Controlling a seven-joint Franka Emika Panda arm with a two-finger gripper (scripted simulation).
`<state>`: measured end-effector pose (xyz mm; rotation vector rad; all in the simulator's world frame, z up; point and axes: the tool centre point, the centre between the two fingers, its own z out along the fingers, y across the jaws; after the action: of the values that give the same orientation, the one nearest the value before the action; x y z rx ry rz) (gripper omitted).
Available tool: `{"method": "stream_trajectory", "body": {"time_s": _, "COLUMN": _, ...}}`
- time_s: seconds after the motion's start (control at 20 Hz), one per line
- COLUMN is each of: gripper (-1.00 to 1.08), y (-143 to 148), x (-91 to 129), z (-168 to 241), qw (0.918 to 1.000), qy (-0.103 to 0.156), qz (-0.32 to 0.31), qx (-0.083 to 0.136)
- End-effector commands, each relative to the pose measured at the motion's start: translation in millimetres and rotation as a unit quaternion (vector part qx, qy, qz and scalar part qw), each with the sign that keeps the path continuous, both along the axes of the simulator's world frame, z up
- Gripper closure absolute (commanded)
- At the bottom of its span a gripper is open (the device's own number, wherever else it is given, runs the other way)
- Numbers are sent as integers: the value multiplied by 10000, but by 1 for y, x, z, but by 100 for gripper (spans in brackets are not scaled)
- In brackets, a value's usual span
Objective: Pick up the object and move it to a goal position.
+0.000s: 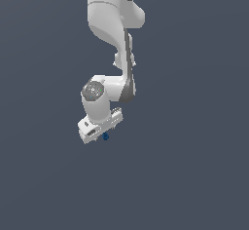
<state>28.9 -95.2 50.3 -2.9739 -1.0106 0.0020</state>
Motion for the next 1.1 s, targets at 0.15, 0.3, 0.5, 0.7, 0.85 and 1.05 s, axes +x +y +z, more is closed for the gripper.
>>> {"method": "stream_trajectory", "body": {"time_s": 0.15, "gripper": -92, "y": 0, "x": 2, "z": -8, "qw": 10000, "qy": -7, "qz": 4, "qx": -1}}
{"method": "stream_trajectory", "body": {"time_s": 0.3, "gripper": 108, "y": 0, "x": 2, "z": -8, "qw": 10000, "qy": -7, "qz": 4, "qx": -1}}
{"method": "stream_trajectory", "body": {"time_s": 0.5, "gripper": 108, "y": 0, "x": 2, "z": -8, "qw": 10000, "qy": -7, "qz": 4, "qx": -1}}
{"method": "stream_trajectory", "body": {"time_s": 0.7, "gripper": 108, "y": 0, "x": 2, "z": -8, "qw": 10000, "qy": -7, "qz": 4, "qx": -1}}
{"method": "stream_trajectory", "body": {"time_s": 0.85, "gripper": 108, "y": 0, "x": 3, "z": -5, "qw": 10000, "qy": -23, "qz": -26, "qx": -8}}
{"method": "stream_trajectory", "body": {"time_s": 1.05, "gripper": 108, "y": -1, "x": 8, "z": 6, "qw": 9998, "qy": -90, "qz": -154, "qx": -40}}
